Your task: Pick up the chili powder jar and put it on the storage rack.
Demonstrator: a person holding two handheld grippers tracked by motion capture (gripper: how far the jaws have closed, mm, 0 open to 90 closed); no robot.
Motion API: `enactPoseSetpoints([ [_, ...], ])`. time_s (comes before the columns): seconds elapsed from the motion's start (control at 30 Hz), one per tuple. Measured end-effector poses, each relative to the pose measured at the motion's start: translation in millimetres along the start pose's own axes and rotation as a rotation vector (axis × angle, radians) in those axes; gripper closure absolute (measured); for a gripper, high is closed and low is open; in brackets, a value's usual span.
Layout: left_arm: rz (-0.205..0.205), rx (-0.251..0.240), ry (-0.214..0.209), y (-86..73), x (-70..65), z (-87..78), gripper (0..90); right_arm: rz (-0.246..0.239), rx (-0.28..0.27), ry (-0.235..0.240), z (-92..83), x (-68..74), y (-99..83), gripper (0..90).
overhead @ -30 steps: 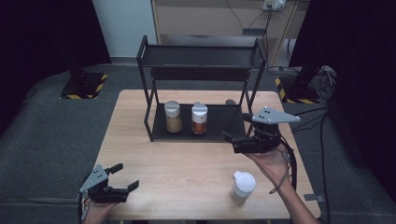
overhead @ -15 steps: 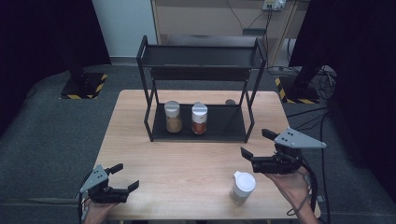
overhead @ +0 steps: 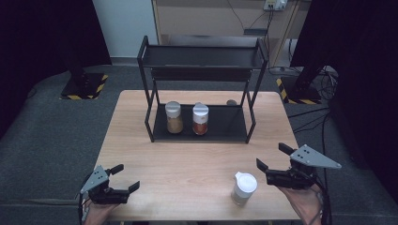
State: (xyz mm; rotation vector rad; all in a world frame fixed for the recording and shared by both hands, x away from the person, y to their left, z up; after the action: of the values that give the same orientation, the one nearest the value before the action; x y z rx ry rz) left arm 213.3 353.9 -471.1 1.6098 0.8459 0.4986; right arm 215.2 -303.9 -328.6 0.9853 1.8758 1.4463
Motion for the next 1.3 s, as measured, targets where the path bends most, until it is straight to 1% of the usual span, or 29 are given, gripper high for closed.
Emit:
enactPoseSetpoints([
  [0.1, 0.001, 0.001, 0.000, 0.1, -0.3, 0.1, 2.5, 0.019, -0.002, -0.014, -3.3, -3.6, -8.9, 9.1],
  [0.27, 0.000, 0.001, -0.001, 0.1, -0.2, 0.1, 2.5, 0.034, 0.003, -0.056, -7.4, -6.5, -22.7, 9.2],
  [0.37, 0.000, 0.001, -0.001, 0.1, -0.1, 0.1, 2.5, 0.006, 0.009, -0.102, -8.9, -2.6, -31.0, 9.3],
  [0.43, 0.001, 0.002, 0.000, 0.1, -0.3, 0.3, 2.5, -0.014, 0.023, -0.123, -8.4, -0.4, -36.6, 9.2],
  [0.53, 0.000, 0.003, -0.001, 0.1, -0.3, 0.4, 2.5, -0.004, 0.036, -0.128, -7.2, -1.1, -46.2, 9.2],
  [0.63, -0.001, 0.003, 0.000, 0.1, -0.1, 0.3, 2.5, 0.031, 0.032, -0.125, -7.0, -4.4, -55.9, 9.2],
  [0.7, -0.001, 0.002, 0.000, 0.1, -0.2, 0.2, 2.5, 0.042, 0.028, -0.126, -7.1, -5.6, -61.9, 9.1],
  [0.77, 0.000, 0.002, -0.001, 0.1, -0.3, 0.4, 2.5, 0.038, 0.034, -0.127, -6.2, -6.1, -67.5, 9.1],
  [0.87, 0.000, 0.001, 0.000, 0.1, -0.2, 0.0, 2.5, 0.009, 0.054, -0.156, -3.5, -3.8, -75.9, 9.4],
  [0.9, 0.000, 0.001, 0.000, 0.1, -0.2, 0.0, 2.5, 0.009, 0.056, -0.159, -2.8, -4.3, -79.1, 9.4],
  [1.07, -0.001, 0.001, -0.003, -0.1, 0.3, 0.3, 2.5, 0.042, 0.073, -0.156, -0.3, -9.3, -91.1, 9.2],
  [1.2, 0.002, 0.001, -0.001, -0.1, -0.1, 0.1, 2.6, 0.049, 0.055, -0.147, -1.1, -13.1, -97.5, 9.0],
  [1.3, 0.004, 0.000, -0.003, 0.0, -0.4, 0.2, 2.6, 0.044, 0.052, -0.146, -1.3, -14.6, -99.4, 9.1],
])
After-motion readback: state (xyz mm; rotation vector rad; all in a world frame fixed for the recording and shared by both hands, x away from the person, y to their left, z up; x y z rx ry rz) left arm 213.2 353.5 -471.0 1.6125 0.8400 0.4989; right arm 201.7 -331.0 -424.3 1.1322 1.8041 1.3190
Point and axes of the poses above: each handheld gripper's, and its own axes: z roughly forward along the jaws, y roughly out of its top, x roughly to its left, the point moved 5 cm from there along z, roughly forward along the jaws, and after that the axes turned 7 degrees about -x, right-handed, at the moved point
